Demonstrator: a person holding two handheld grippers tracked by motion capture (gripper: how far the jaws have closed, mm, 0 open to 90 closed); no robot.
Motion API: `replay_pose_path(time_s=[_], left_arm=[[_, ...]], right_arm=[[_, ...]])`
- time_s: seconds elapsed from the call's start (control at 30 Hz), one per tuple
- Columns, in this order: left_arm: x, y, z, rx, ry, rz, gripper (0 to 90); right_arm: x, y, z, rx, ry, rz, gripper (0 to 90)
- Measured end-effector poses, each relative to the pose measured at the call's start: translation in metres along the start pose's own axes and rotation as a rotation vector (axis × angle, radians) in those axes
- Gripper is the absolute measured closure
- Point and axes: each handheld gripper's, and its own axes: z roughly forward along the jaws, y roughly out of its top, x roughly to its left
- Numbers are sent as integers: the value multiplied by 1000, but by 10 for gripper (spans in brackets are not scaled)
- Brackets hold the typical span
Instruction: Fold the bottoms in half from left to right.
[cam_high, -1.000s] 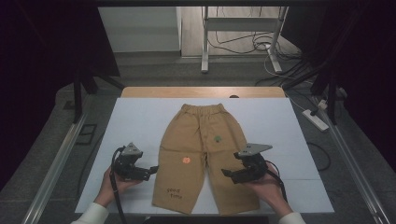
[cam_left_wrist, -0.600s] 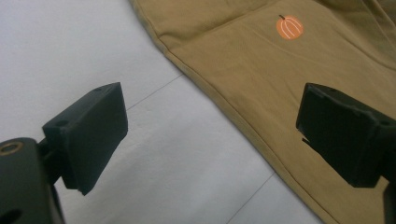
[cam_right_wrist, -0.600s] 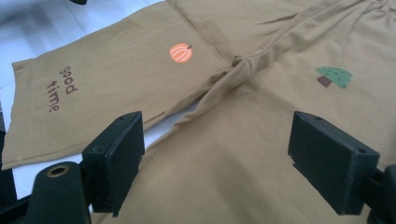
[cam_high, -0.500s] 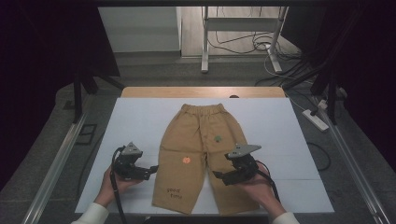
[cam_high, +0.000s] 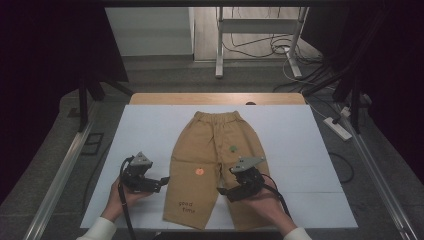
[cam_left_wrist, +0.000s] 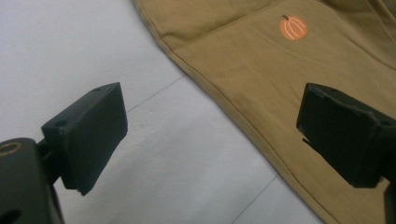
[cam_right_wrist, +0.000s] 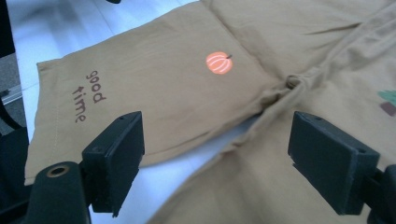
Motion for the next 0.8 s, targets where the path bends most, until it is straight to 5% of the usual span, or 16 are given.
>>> replay_pose_path(time_s=[0.8], left_arm=[[1,3,2,-8,1,-8,90]], right_arm=[[35,16,40,35,74,-62,200]])
